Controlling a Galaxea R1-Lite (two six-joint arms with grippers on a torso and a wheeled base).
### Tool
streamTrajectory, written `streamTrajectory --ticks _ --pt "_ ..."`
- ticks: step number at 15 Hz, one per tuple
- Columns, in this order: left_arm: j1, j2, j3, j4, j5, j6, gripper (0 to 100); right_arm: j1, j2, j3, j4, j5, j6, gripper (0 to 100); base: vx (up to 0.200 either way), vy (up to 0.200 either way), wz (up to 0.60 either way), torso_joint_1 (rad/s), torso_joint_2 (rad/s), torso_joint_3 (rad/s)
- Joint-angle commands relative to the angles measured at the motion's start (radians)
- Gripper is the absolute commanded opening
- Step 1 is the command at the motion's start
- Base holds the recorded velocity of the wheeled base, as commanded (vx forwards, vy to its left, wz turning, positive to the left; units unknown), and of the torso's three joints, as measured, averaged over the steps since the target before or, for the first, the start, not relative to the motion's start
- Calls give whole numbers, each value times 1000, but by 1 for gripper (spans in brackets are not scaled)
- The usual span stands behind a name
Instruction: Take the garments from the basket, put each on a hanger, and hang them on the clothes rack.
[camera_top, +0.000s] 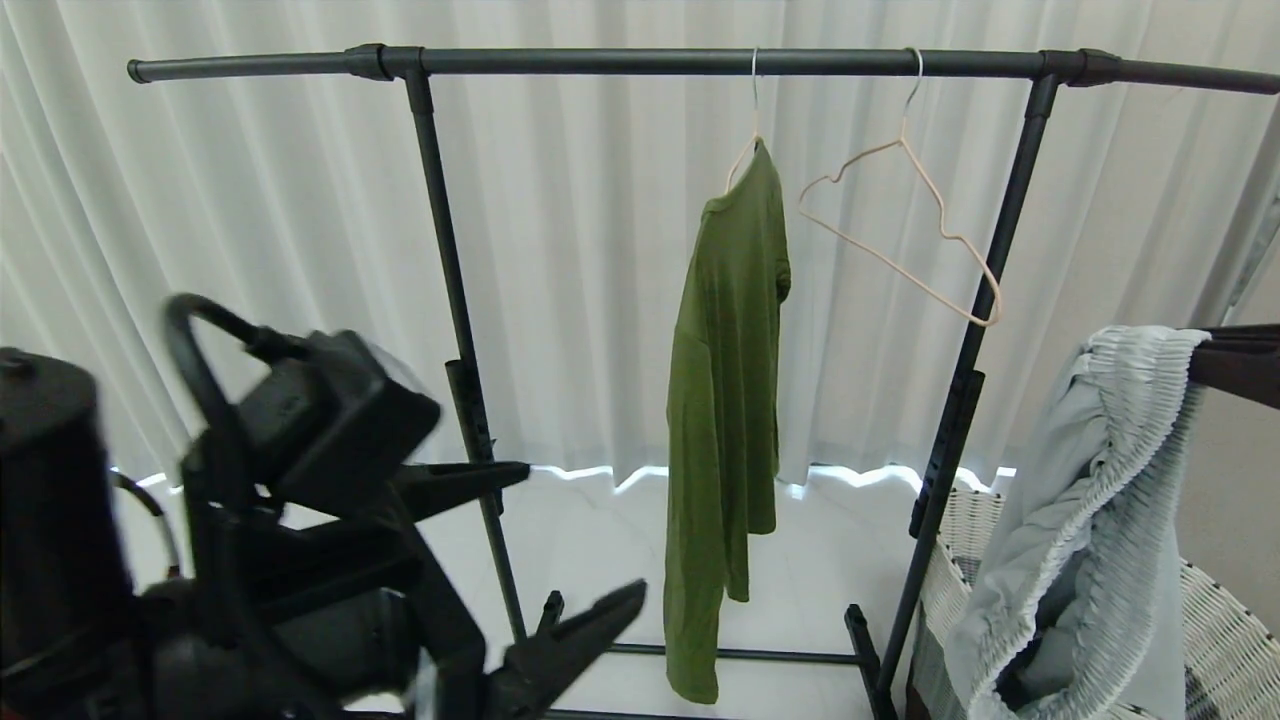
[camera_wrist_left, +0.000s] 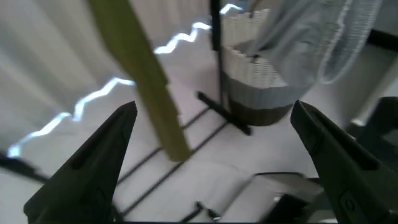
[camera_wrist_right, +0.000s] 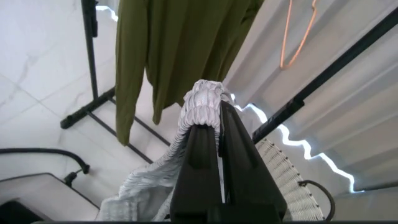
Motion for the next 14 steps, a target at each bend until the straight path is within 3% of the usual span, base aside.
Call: streamTrajectory --ticks 1,2,4,6,9,11,14 --pt "-163 314 -87 -119 2 -197 100 1 10 -2 -13 5 7 0 0 0 0 0 0 0" --pt "-211 413 -146 -162 12 -274 100 1 10 -1 -22 5 22 0 0 0 0 0 0 0" --pt "-269 572 -245 -185 24 -272 100 1 10 -1 -33 7 33 0 0 0 0 0 0 0" --pt "-288 721 -387 -186 22 -304 100 1 5 -1 -33 14 33 0 0 0 0 0 0 0" --pt "-297 882 -640 -183 28 -445 100 1 -9 15 -35 45 44 0 0 0 0 0 0 0" --pt "-266 948 -689 -179 53 -445 100 0 -20 13 -35 74 50 0 0 0 0 0 0 0" --pt "-242 959 -628 -154 114 -447 100 0 -24 15 -35 82 82 0 0 0 0 0 0 0"
